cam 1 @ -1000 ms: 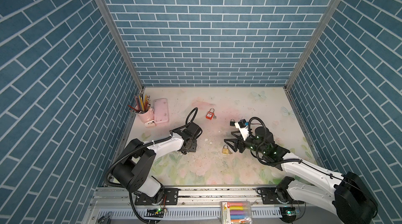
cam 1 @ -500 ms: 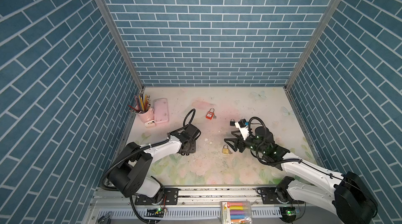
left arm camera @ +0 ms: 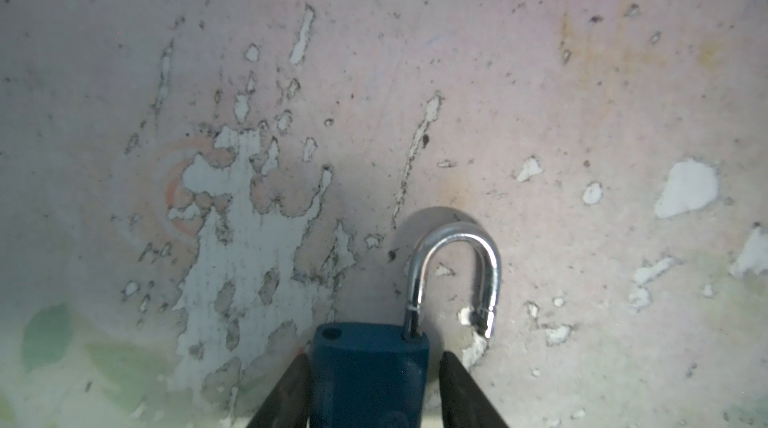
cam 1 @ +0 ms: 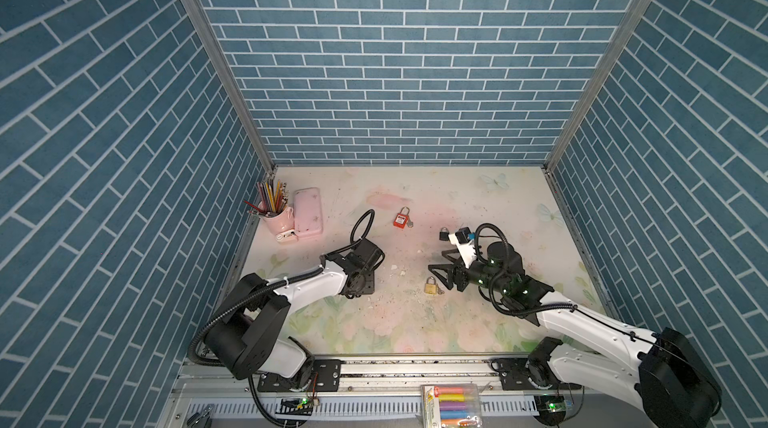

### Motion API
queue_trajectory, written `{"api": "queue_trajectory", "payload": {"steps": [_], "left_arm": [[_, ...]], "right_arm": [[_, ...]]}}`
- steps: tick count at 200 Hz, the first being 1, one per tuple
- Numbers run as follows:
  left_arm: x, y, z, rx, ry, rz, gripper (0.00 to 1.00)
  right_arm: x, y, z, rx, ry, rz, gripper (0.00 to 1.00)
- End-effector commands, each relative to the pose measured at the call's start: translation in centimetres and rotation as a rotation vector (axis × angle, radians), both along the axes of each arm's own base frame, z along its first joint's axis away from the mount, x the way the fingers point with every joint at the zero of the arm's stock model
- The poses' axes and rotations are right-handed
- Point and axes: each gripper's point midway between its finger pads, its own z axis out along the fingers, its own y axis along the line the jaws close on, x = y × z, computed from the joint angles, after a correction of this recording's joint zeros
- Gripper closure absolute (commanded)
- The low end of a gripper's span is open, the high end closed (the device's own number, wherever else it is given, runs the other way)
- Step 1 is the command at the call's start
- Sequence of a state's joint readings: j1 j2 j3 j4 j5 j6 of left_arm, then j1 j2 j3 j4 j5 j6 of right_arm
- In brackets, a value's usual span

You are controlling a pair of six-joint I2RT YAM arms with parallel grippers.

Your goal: Lock with the key

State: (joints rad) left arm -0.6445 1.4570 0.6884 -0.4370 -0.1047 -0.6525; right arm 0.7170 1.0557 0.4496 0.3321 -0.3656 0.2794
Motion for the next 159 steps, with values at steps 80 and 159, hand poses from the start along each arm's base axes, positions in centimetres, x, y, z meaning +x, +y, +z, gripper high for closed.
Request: {"api": "queue_trajectory", "payload": {"steps": [80, 159], "left_arm": [[-2.7, -0.3, -2.2, 0.01, 0.124, -0.028, 0.98], [6.2, -14.1, 12.1, -0.354, -0.465, -0.667, 1.0]], "right_arm": [[1.3, -0.6, 1.0, 0.025, -0.034, -0.048, 0.27], [3.9, -5.2, 4.4, 0.123, 0.033, -0.185, 0.29]]}}
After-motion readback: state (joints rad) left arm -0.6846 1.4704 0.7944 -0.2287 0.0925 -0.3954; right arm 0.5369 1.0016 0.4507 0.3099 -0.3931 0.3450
